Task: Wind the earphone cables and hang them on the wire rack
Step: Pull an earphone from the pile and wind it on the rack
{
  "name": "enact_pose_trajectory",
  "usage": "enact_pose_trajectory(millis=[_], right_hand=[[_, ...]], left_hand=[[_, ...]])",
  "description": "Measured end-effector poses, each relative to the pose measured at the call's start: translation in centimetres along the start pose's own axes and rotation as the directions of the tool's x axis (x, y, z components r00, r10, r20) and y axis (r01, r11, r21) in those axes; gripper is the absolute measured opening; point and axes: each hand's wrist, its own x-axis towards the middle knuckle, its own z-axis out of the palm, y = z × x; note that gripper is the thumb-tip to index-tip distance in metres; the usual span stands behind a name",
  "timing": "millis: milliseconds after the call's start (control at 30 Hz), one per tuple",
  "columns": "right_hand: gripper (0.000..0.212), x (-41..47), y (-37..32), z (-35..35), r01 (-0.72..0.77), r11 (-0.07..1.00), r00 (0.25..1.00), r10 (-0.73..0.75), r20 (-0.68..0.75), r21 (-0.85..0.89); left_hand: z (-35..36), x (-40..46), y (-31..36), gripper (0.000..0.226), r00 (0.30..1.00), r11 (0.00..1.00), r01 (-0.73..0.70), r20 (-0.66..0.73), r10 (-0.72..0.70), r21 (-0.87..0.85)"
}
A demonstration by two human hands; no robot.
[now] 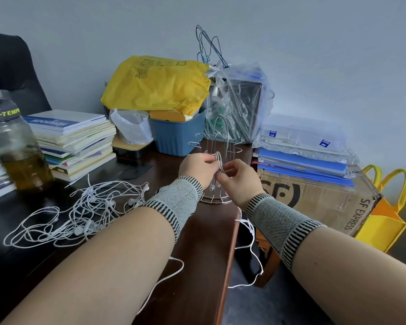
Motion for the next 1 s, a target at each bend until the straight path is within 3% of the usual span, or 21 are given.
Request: enact_pose_trajectory(millis=[167,367,567,633,733,800,900,1000], right_hand=[[0.005,0.1,0.1,0.5,0.044,0.998,0.999,-0.043,0.028,-0.047],[0.025,-0.5,0.0,1.0,0.085,0.996,0.996,-0.084,0.032,-0.034],[0.021,-0.6,-0.6,1.3,0.113,0.993,0.991,-0.109,-0.074,0.046],[0.021,-0.8,-0.9,1.4,0.122,0.991,0.988,-0.116,-0.104,0.06],[0.018,-1.5,-1.3,1.5,0.139,0.99,0.986,-0.135,-0.097,0.032],[0.016,-2.2,-1.4,1.5,0.144,0.99,0.987,-0.142,-0.072,0.013],[0.016,-3.1,-1.5,1.3,0.17,0.985,0.984,-0.169,-0.057,0.005],[0.017,-4.0,-1.3,0.9,0.18,0.984,0.982,-0.181,-0.054,-0.012]], left_hand=[[0.4,0.5,-0.3,0.024,0.999,0.991,0.021,-0.033,-0.026,-0.136],[0.5,0.4,-0.4,0.007,0.995,0.954,0.082,-0.03,-0.095,-0.289],[-0.5,-0.3,-1.0,0.018,0.993,0.927,0.1,-0.019,-0.114,-0.362],[-1.0,-0.6,-1.3,0.015,0.985,0.868,0.168,0.037,-0.171,-0.468],[-2.0,-1.0,-0.7,0.015,0.94,0.651,0.338,0.208,-0.272,-0.679],[-2.5,-1.0,-0.3,0.025,0.893,0.566,0.448,0.316,-0.32,-0.692],[-2.4,-0.6,0.1,0.036,0.864,0.611,0.504,0.362,-0.351,-0.61],[-2.1,-0.8,0.9,0.026,0.858,0.58,0.514,0.36,-0.367,-0.632]])
